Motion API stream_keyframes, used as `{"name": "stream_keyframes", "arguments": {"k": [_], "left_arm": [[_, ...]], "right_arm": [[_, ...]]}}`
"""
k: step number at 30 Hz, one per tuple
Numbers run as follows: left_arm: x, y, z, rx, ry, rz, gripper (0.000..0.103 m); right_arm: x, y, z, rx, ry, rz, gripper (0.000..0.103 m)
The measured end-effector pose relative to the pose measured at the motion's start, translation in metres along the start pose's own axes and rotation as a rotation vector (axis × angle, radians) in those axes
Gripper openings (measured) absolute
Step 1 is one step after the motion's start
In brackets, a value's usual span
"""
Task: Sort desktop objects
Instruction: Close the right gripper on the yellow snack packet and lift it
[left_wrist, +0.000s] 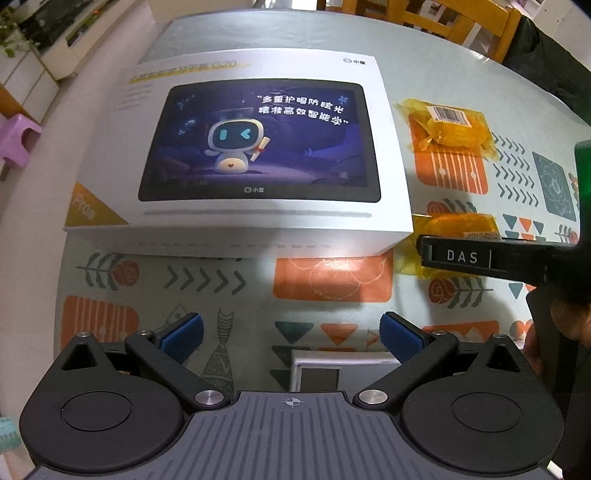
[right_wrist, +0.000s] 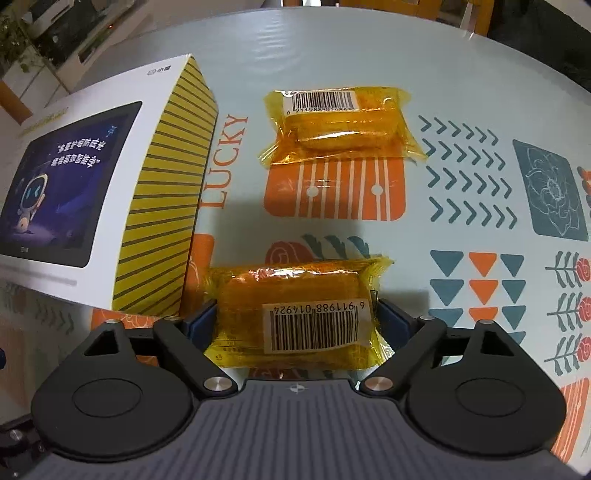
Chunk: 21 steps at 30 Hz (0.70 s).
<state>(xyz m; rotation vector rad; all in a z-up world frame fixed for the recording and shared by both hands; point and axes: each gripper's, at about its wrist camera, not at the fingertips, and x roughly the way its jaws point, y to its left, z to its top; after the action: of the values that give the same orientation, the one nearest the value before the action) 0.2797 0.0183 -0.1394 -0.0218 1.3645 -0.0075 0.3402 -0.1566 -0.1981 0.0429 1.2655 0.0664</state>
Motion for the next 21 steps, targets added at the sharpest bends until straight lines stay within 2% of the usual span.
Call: {"name": "stream_keyframes", "arguments": {"k": [2, 5, 21], "left_arm": [[-0.002, -0.001, -0.001, 0.001, -0.003, -0.002, 0.103], [-0.007, -0.003, -0.003, 0.006, -0.01, -0.005, 0.103], [-0.042, -0.019, -0.019, 0.021, -0.068, -0.006, 0.103]], "right_arm": [[-0.006, 0.002, -0.002, -0.01, -0.011, -0.011, 0.101], [-0.017, 0.003, -0.005, -0.021, -0.032, -0.025, 0.09], [-0.097, 0.0, -0.021, -0.01, -0.176, -0.042, 0.089]]}}
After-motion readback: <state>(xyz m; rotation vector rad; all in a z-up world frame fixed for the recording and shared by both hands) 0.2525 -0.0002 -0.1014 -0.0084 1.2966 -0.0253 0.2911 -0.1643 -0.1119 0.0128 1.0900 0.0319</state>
